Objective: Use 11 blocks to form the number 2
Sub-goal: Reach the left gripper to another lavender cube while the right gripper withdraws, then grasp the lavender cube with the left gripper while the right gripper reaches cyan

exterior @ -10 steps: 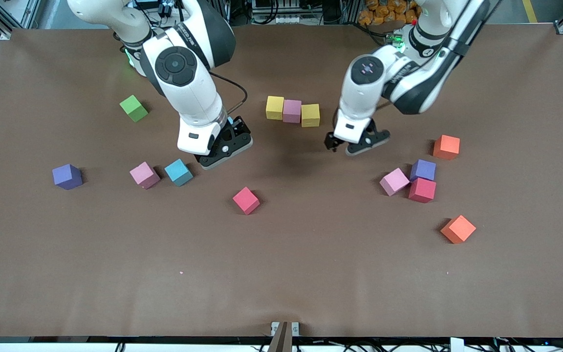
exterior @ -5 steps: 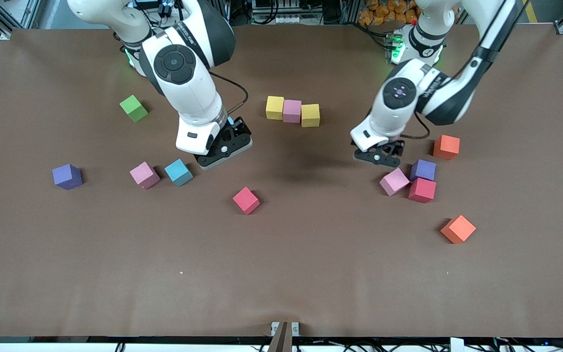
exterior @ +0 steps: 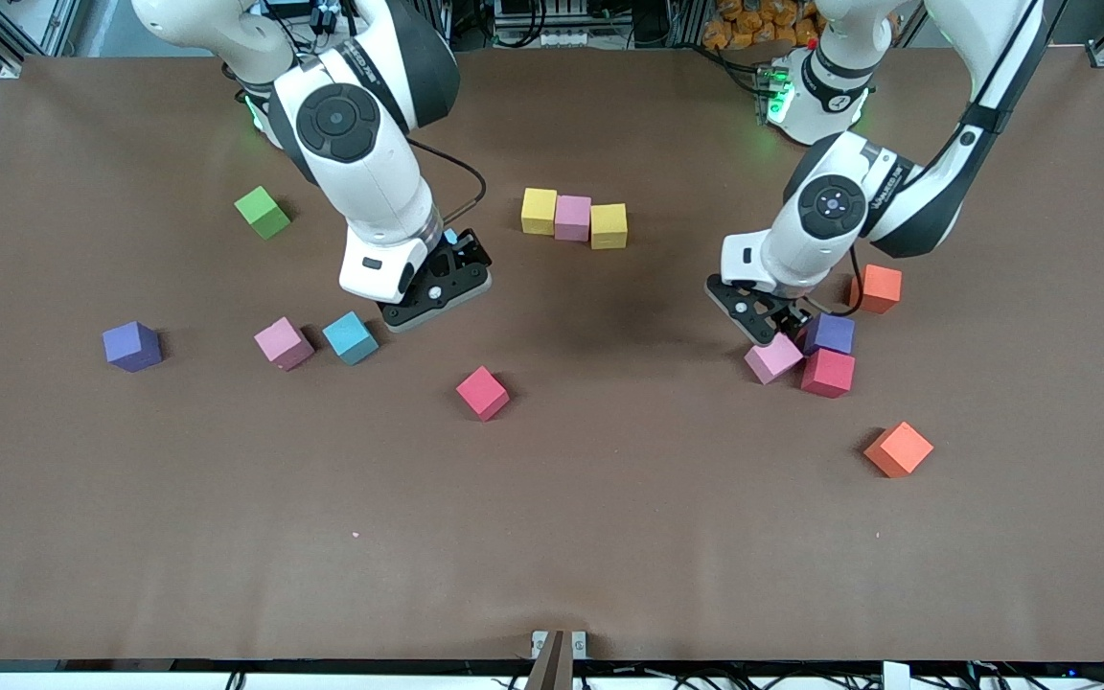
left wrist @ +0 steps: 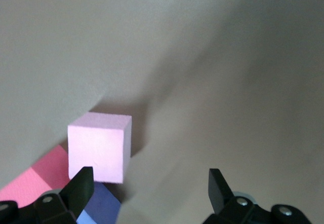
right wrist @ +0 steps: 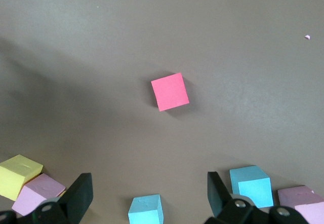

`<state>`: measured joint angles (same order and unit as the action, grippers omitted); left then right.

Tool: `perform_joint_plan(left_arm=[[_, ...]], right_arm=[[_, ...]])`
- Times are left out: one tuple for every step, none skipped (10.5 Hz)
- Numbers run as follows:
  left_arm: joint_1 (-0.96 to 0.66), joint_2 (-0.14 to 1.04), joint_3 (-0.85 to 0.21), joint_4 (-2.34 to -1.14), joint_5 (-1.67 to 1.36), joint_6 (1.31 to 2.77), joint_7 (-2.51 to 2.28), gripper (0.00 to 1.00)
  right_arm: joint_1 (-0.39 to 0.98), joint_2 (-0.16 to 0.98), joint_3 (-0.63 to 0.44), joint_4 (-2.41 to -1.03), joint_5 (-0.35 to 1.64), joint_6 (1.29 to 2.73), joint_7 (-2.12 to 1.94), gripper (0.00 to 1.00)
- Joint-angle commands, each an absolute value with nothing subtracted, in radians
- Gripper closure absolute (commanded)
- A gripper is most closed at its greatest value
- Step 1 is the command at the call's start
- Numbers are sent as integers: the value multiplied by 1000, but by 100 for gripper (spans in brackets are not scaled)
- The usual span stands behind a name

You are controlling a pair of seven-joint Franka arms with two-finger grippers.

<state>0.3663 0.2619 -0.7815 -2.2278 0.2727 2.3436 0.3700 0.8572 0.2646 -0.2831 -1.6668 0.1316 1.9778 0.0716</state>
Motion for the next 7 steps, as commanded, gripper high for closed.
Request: perform_joint_plan(left_arm=[[368, 322, -718, -2223, 262, 2424, 532, 0], [367, 327, -697, -2220, 261, 2436, 558, 0], [358, 345, -684, -2212, 259, 2454, 557, 0], [354, 374, -684, -2192, 261, 2465, 557, 0], [347, 391, -681, -2177, 264, 2465, 554, 0], [333, 406, -663, -2175, 265, 2467, 551, 0], [315, 410, -632, -2175, 268, 2467, 551, 0]], right_arm=[[848, 262, -281, -1661, 140, 1988, 87, 0], [847, 268, -281, -1661, 141, 2006, 87, 0], [844, 268, -281, -1663, 141, 1999, 83, 0], [847, 261, -281, -1664, 140, 1993, 84, 0], [850, 259, -281, -1663, 140, 1982, 89, 0], [850, 253, -281, -1664, 141, 1974, 89, 0], [851, 252, -278, -1661, 141, 1948, 89, 0]])
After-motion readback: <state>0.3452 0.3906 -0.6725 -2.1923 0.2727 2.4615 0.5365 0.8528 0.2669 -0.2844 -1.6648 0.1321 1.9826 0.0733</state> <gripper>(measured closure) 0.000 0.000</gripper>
